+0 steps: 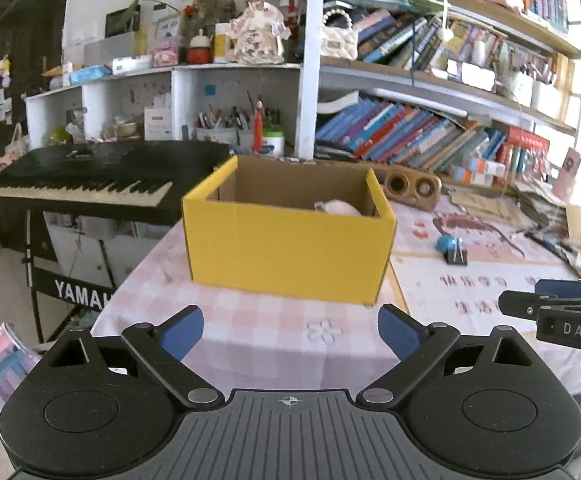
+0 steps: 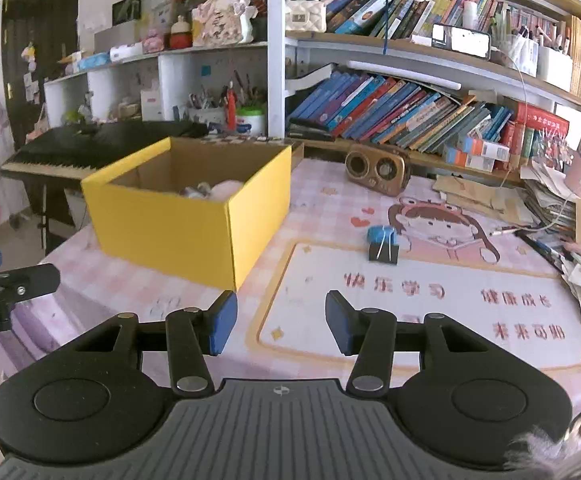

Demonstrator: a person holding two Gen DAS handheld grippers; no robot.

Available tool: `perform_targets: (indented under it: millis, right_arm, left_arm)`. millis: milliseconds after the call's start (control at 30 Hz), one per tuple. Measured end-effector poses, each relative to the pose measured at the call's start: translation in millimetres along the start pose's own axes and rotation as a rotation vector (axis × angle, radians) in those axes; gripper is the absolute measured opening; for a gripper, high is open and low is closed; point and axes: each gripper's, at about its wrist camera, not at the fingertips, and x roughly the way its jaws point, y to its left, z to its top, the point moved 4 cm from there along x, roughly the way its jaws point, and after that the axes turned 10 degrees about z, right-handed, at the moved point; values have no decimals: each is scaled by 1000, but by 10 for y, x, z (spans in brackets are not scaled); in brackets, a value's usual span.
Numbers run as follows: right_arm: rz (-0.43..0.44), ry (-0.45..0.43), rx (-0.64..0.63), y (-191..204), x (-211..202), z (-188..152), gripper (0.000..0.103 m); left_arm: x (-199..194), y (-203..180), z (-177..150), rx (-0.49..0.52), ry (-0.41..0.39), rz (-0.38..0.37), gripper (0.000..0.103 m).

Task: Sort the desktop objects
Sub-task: 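Open both tools and raise them out of the yellow box, then move both tools toward the blue-capped black binder clip on the mat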

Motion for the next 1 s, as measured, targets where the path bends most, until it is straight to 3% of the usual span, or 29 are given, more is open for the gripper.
perform_targets:
  millis: [533, 1000]
  right_arm:
    - [9, 81, 31, 123, -248, -465, 54]
    - [-41, 113, 58, -27, -387, -614, 59]
  left_arm:
    - [-160, -323, -297, 78, 68, -64, 96]
    - [-139, -580, -382, 97, 116, -126, 96]
